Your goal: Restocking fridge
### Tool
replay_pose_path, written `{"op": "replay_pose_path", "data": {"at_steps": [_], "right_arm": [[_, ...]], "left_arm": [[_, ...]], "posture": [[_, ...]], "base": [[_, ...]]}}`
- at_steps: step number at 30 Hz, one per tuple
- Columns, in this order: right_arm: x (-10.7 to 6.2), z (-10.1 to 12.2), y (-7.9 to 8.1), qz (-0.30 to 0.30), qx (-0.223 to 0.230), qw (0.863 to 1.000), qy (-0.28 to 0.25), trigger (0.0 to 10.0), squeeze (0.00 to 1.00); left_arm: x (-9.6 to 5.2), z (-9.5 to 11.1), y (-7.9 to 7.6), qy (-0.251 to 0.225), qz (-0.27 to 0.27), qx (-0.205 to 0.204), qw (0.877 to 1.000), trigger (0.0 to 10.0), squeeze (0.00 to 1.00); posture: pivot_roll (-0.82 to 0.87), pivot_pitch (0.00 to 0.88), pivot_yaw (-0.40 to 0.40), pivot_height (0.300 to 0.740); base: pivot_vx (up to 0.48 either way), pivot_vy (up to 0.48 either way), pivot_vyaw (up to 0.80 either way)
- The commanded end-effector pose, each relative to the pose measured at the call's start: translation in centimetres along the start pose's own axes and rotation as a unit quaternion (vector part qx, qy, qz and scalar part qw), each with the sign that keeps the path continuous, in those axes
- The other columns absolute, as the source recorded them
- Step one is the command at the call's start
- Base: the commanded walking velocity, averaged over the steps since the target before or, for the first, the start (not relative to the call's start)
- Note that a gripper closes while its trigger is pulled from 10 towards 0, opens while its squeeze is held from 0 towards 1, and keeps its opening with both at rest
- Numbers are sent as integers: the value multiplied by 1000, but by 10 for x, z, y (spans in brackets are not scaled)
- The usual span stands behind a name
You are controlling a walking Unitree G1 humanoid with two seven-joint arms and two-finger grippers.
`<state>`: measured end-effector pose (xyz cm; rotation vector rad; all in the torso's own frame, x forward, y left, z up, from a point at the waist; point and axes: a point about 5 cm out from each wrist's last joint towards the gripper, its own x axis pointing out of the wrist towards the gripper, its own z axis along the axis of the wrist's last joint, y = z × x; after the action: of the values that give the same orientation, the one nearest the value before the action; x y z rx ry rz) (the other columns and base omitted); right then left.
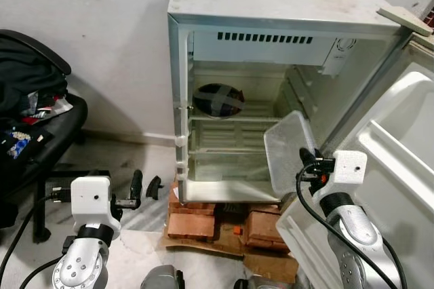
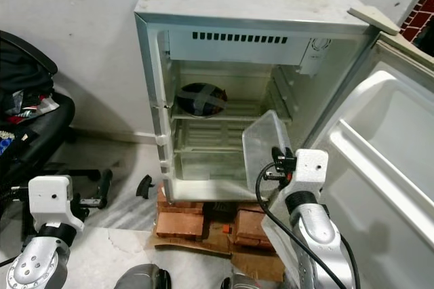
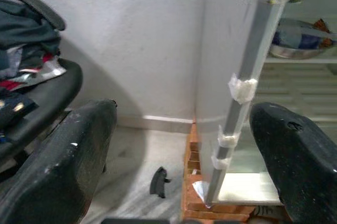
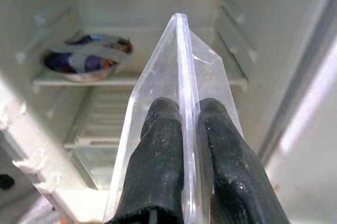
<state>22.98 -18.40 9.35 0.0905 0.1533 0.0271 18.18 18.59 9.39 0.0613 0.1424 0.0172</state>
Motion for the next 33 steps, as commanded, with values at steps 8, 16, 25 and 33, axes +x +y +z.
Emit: {"op": "replay_pose_path", "data": {"at_steps": [8, 16, 25, 33], "right_arm": [[2, 8, 4, 9, 12, 1000, -14, 10000, 0], [3, 9, 6, 14, 15, 1000, -13, 10000, 0], [5, 10, 6, 13, 12, 1000, -14, 10000, 0], [6, 10, 7, 13, 13, 1000, -11, 10000, 0]], "left_arm": [[0, -2, 1, -4, -7, -4, 1000, 10000, 0], [-1, -3, -1, -4, -9, -8, 1000, 10000, 0], [-1, -2, -3, -7, -17, -4, 1000, 10000, 0], [-3, -1, -5, -12, -30, -3, 999, 10000, 0]], "posture": [[155, 27, -48, 740], [152, 31, -51, 740], [150, 39, -53, 740], [149, 46, -52, 740]], "base": [[30, 387, 0], [218, 412, 0], [0, 0, 0], [163, 0, -426]]}}
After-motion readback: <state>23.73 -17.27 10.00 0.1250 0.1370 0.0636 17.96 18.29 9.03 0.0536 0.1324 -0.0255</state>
